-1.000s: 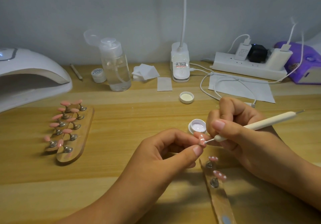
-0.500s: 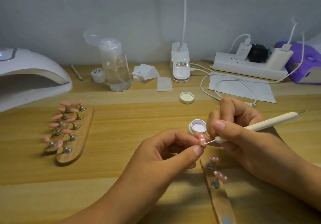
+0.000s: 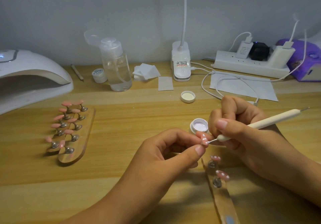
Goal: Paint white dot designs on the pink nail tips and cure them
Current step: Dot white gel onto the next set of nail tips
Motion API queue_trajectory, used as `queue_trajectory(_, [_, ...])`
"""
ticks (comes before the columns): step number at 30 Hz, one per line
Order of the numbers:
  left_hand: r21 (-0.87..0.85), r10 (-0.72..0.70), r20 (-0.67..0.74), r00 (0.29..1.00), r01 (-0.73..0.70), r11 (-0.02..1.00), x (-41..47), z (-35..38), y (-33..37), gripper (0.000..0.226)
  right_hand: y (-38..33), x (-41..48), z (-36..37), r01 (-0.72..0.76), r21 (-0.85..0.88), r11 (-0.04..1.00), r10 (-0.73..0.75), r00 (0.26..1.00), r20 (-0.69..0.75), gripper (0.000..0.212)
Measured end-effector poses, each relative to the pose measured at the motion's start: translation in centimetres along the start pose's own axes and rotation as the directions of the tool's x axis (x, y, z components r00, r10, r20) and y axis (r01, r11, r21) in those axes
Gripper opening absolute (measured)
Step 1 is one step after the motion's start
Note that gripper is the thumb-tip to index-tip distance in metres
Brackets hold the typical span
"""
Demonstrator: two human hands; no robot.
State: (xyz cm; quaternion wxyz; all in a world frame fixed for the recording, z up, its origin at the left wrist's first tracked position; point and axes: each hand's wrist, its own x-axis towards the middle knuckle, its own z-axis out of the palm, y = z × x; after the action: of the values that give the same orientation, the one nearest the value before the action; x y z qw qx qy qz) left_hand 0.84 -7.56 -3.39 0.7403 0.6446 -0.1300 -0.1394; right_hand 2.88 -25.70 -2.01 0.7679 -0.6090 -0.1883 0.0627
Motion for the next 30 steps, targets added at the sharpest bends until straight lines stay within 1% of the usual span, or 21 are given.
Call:
queue_trajectory(7, [-0.002,0.008,0.009,1.000,-0.008,1.000,0.05,-0.10,-0.12,0.006,0.09,0.07,-0.11,0.016,0.010,1.000,-0.017,0.999,0.038,0.021])
queue_trajectory(12, [0.005,0.012,0.006,1.000,-0.012,1.000,0.04,-0.10,-0.10,0.005,0.11,0.07,-0.17,0.015,-0.013,1.000,-0.014,0.999,0.036,0.021])
queue_trajectory(30, [-0.008,0.000,0.006,1.000,0.000,1.000,0.03,-0.06,-0.09,0.008,0.12,0.02,-0.21,0.009,-0.012,1.000,-0.009,1.000,0.024,0.018])
